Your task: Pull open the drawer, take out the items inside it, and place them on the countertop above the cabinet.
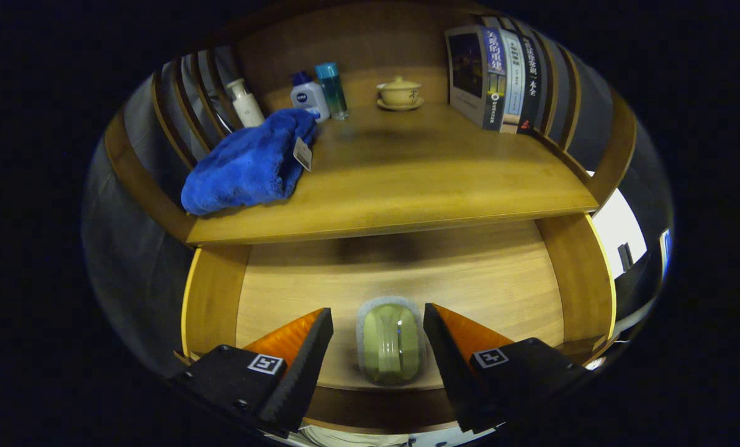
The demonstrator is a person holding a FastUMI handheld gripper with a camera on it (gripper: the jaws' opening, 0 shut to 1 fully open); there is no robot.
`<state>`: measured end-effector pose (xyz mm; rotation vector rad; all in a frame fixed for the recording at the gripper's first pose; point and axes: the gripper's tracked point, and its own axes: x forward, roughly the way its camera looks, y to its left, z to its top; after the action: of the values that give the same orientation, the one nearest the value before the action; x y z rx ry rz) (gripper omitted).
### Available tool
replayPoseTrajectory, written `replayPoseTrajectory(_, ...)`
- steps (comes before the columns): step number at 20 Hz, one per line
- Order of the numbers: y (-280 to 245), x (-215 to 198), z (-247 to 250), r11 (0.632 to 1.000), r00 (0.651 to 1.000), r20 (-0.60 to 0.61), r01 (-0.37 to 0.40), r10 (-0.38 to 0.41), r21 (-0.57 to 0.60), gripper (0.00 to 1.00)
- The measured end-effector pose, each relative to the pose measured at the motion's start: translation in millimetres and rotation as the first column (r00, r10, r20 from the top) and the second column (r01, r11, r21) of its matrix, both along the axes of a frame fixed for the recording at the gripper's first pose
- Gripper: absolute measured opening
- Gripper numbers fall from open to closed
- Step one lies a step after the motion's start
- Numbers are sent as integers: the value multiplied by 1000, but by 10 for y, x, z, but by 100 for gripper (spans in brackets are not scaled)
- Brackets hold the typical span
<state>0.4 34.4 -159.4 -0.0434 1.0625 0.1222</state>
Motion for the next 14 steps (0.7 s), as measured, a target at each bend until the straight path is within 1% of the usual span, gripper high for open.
replayPoseTrajectory(4,-60,-113,-222,999,992,-124,-19,15,-37,88)
replayPoseTrajectory(6,-28,-155,-311,999,986,-166,-20,14,-31,85)
replayPoseTrajectory(8,-44,-156,-377,999,981,-195,-14,6,-41,79)
replayPoseTrajectory(10,-79,-207,-424,998,976,-218,-27,13,-60,73)
replayPoseTrajectory(12,-44,-227,-439,998,975,-223,-24,12,-50,56)
replayPoseTrajectory(14,-103,-211,-375,998,981,-196,-6,-6,-61,39)
